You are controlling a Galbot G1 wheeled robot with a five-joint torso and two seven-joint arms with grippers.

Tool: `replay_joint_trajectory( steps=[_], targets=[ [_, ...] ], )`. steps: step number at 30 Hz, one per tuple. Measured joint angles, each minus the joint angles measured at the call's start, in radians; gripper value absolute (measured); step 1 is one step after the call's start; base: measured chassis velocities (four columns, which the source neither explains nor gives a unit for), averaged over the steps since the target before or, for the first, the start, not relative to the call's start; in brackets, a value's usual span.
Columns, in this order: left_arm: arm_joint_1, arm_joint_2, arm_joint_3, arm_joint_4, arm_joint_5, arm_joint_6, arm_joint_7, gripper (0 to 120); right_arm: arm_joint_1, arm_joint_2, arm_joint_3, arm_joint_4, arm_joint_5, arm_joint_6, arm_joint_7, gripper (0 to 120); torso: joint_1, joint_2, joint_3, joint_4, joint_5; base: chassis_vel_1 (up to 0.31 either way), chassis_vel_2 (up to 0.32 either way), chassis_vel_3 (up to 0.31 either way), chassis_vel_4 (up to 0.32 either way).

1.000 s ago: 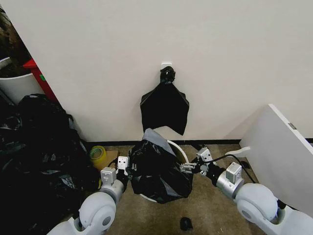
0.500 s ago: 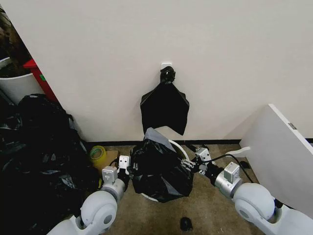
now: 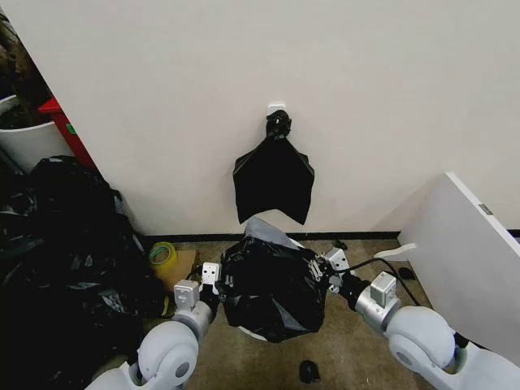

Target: Place the garbage bag over the trash bin.

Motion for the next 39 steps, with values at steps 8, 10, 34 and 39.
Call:
replay_joint_trajectory(
  steps=[8, 10, 34, 39],
  targets=[
    [0.019, 0.020, -0.004, 0.005, 0.105, -0.037, 0.066, 0, -0.007, -0.003, 0.040, 0.026, 0.072, -0.016, 0.075, 0, 0.000, 0.000, 0.000, 0.0000, 0.0000, 0.000, 0.000, 0.000, 0.000],
    [0.025, 0.027, -0.006, 0.003, 0.123, -0.045, 0.081, 0, -0.001, -0.006, 0.045, 0.019, 0.077, -0.022, 0.086, 0, 0.000, 0.000, 0.000, 0.0000, -0.0001, 0.000, 0.000, 0.000, 0.000],
    [0.101, 0.065, -0.037, 0.019, 0.473, -0.291, 0.239, 0, 0.022, -0.100, 0.034, -0.117, 0.023, -0.009, -0.001, 0, 0.000, 0.000, 0.000, -0.0001, 0.0001, 0.000, 0.000, 0.000, 0.000],
    [0.093, 0.048, -0.045, 0.028, 0.427, -0.301, 0.200, 0, 0.001, -0.111, 0.041, -0.117, 0.021, -0.005, -0.024, 0, 0.000, 0.000, 0.000, 0.0001, 0.0000, 0.000, 0.000, 0.000, 0.000]
  ],
)
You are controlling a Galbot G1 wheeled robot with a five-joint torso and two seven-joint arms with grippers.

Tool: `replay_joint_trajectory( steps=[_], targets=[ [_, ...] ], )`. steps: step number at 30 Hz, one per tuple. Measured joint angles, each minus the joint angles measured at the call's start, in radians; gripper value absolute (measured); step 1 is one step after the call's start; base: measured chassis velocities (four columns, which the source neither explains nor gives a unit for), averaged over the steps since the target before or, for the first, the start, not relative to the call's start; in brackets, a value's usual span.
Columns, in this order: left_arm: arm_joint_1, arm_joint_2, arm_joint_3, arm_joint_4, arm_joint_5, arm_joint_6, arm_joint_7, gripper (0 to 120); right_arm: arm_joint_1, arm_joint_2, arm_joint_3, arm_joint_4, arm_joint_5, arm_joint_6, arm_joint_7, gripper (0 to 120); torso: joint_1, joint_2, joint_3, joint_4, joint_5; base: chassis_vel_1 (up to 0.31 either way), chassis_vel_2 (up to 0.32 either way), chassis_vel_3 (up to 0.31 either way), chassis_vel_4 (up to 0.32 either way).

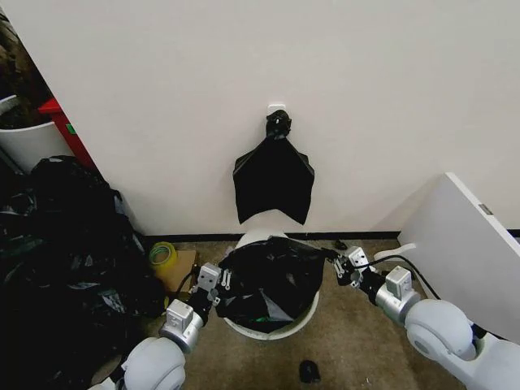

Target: Place the garbage bag over the trash bin.

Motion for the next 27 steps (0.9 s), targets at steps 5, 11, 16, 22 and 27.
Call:
replay_joint_trajectory(
  steps=[5, 11, 16, 22, 27],
  targets=[
    [-0.011, -0.011, -0.011, -0.012, -0.083, 0.017, -0.025, 0, -0.006, 0.014, -0.005, 0.006, 0.007, 0.012, -0.014, 0, 0.000, 0.000, 0.000, 0.0000, 0.0000, 0.000, 0.000, 0.000, 0.000],
    [-0.003, -0.013, -0.013, -0.014, -0.111, 0.032, -0.027, 0, -0.017, 0.062, 0.021, 0.019, 0.076, 0.016, 0.028, 13, 0.000, 0.000, 0.000, -0.0001, 0.0001, 0.000, 0.000, 0.000, 0.000],
    [0.011, -0.022, -0.032, -0.014, -0.134, 0.045, -0.039, 0, -0.021, 0.072, 0.043, 0.023, 0.136, 0.018, 0.025, 30, 0.000, 0.000, 0.000, 0.0002, 0.0001, 0.000, 0.000, 0.000, 0.000],
    [0.025, -0.037, -0.056, -0.014, -0.152, 0.060, -0.056, 0, -0.034, 0.078, 0.075, 0.031, 0.185, 0.022, 0.016, 53, 0.000, 0.000, 0.000, 0.0001, 0.0000, 0.000, 0.000, 0.000, 0.000],
    [0.057, -0.063, -0.067, -0.015, -0.157, 0.069, -0.080, 0, -0.048, 0.093, 0.117, 0.064, 0.251, -0.010, 0.041, 70, 0.000, 0.000, 0.000, -0.0002, 0.0001, 0.000, 0.000, 0.000, 0.000]
  ],
)
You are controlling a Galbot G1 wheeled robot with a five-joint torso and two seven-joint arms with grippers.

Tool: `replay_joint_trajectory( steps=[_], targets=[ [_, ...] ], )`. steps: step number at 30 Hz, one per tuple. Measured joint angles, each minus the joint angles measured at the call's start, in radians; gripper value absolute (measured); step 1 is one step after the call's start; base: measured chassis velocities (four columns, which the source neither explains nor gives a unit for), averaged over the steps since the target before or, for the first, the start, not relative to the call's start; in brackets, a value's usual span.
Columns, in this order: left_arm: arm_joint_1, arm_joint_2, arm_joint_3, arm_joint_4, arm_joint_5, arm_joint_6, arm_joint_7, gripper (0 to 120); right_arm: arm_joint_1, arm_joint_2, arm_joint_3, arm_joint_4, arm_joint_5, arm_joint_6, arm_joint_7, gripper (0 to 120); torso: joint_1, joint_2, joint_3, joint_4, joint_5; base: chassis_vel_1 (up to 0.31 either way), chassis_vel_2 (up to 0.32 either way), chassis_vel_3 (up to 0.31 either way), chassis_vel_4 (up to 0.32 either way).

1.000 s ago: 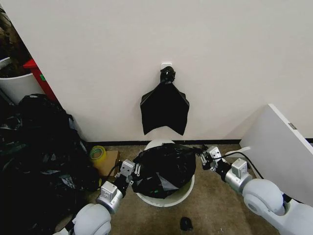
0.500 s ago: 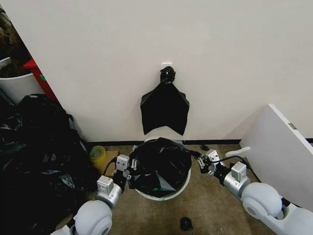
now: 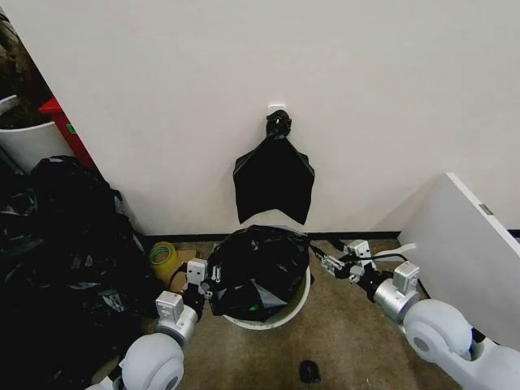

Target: Place the garbage bag over the trash bin.

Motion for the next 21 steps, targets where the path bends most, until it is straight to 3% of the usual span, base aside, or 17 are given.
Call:
replay_joint_trajectory(
  steps=[2, 8, 12, 15, 21],
  targets=[
    [0.010, -0.011, 0.000, -0.001, -0.009, 0.007, -0.009, 0, -0.010, 0.005, 0.016, 0.016, 0.015, -0.015, 0.010, 75, 0.000, 0.000, 0.000, 0.0009, 0.0000, 0.000, 0.000, 0.000, 0.000],
    [-0.006, -0.040, 0.015, 0.003, -0.076, 0.040, -0.057, 0, -0.123, 0.057, 0.127, 0.119, 0.048, -0.091, 0.086, 98, 0.000, 0.000, 0.000, -0.0002, 0.0000, 0.000, 0.000, 0.000, 0.000],
    [-0.020, -0.052, 0.017, 0.006, -0.097, 0.052, -0.086, 0, -0.168, 0.088, 0.131, 0.188, 0.040, -0.113, 0.120, 100, 0.000, 0.000, 0.000, 0.0002, -0.0002, 0.000, 0.000, 0.000, 0.000],
    [-0.030, -0.063, 0.022, 0.005, -0.128, 0.066, -0.115, 0, -0.198, 0.138, 0.075, 0.277, 0.003, -0.196, 0.210, 100, 0.000, 0.000, 0.000, 0.0000, -0.0002, 0.000, 0.000, 0.000, 0.000],
    [-0.036, -0.064, 0.033, 0.005, -0.129, 0.069, -0.120, 0, -0.195, 0.196, 0.021, 0.318, -0.006, -0.250, 0.259, 100, 0.000, 0.000, 0.000, 0.0003, -0.0002, 0.000, 0.000, 0.000, 0.000]
  ],
)
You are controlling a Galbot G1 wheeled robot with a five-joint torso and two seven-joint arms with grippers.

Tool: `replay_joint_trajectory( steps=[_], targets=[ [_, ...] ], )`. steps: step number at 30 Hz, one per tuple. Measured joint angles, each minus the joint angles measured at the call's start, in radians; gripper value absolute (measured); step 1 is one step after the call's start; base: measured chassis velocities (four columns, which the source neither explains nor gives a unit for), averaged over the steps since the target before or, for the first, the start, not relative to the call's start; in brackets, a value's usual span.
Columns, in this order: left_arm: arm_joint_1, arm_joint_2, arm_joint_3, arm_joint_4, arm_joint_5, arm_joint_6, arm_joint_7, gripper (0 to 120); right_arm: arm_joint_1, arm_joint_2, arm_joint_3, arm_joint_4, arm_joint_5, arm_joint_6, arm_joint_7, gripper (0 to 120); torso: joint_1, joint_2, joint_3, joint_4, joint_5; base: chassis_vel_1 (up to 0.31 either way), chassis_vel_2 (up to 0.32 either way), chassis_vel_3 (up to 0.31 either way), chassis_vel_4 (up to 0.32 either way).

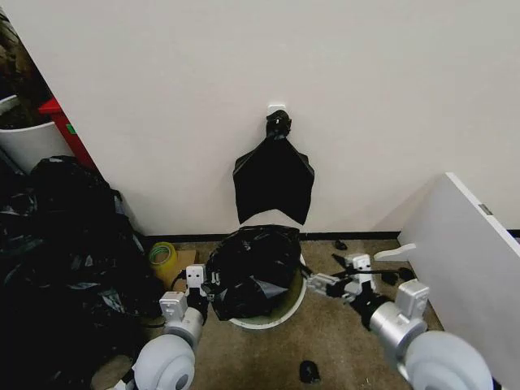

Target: Place the garbage bag over the trash bin.

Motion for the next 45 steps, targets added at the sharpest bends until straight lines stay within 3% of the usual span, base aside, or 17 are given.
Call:
replay_joint_trajectory(
  steps=[6, 8, 10, 13, 18, 21, 25, 27, 29, 41, 45],
  targets=[
    [-0.010, 0.007, 0.017, 0.000, -0.004, 0.002, 0.004, 0, 0.001, 0.039, -0.021, -0.013, -0.018, -0.017, 0.000, 84, 0.000, 0.000, 0.000, -0.0001, 0.0000, 0.000, 0.000, 0.000, 0.000],
    [-0.010, 0.012, 0.017, -0.004, -0.005, 0.003, 0.005, 0, 0.003, 0.047, -0.027, -0.018, -0.017, -0.022, -0.004, 72, 0.000, 0.000, 0.000, -0.0001, 0.0002, 0.000, 0.000, 0.000, 0.000],
    [-0.010, 0.013, 0.016, -0.005, -0.005, 0.003, 0.005, 0, 0.003, 0.048, -0.029, -0.018, -0.013, -0.025, -0.005, 69, 0.000, 0.000, 0.000, -0.0001, 0.0000, 0.000, 0.000, 0.000, 0.000],
    [-0.008, 0.013, 0.014, -0.007, -0.007, 0.003, 0.005, 0, 0.002, 0.049, -0.035, -0.020, -0.012, -0.030, -0.006, 53, 0.000, 0.000, 0.000, -0.0001, 0.0001, 0.000, 0.000, 0.000, 0.000],
    [-0.007, 0.010, 0.014, -0.008, -0.011, 0.003, 0.005, 0, -0.002, 0.049, -0.035, -0.025, -0.010, -0.030, -0.001, 40, 0.000, 0.000, 0.000, -0.0001, 0.0002, 0.000, 0.000, 0.000, 0.000],
    [-0.007, 0.010, 0.014, -0.008, -0.012, 0.003, 0.005, 0, -0.008, 0.050, -0.035, -0.026, -0.008, -0.030, 0.003, 26, 0.000, 0.000, 0.000, -0.0002, 0.0001, 0.000, 0.000, 0.000, 0.000],
    [-0.007, 0.010, 0.014, -0.008, -0.014, 0.003, 0.004, 0, -0.009, 0.050, -0.034, -0.030, -0.008, -0.027, 0.005, 14, 0.000, 0.000, 0.000, -0.0002, 0.0001, 0.000, 0.000, 0.000, 0.000],
    [-0.007, 0.010, 0.014, -0.008, -0.014, 0.003, 0.004, 0, -0.009, 0.050, -0.034, -0.030, -0.008, -0.027, 0.005, 14, 0.000, 0.000, 0.000, -0.0002, 0.0001, 0.000, 0.000, 0.000, 0.000],
    [-0.007, 0.010, 0.014, -0.011, -0.019, 0.003, 0.003, 0, -0.009, 0.049, -0.033, -0.034, -0.008, -0.026, 0.008, 0, 0.000, 0.000, 0.000, -0.0001, 0.0001, 0.000, 0.000, 0.000, 0.000],
    [-0.006, 0.007, 0.009, -0.013, -0.031, -0.001, -0.001, 0, -0.022, 0.059, -0.025, -0.039, -0.012, -0.021, 0.027, 0, 0.000, 0.000, 0.000, -0.0001, 0.0001, 0.000, 0.000, 0.000, 0.000],
    [-0.015, -0.006, -0.006, -0.011, -0.094, -0.018, -0.019, 0, -0.056, 0.062, 0.009, -0.043, -0.026, -0.007, 0.066, 0, 0.000, 0.000, 0.000, -0.0002, 0.0002, 0.000, 0.000, 0.000, 0.000]
  ],
)
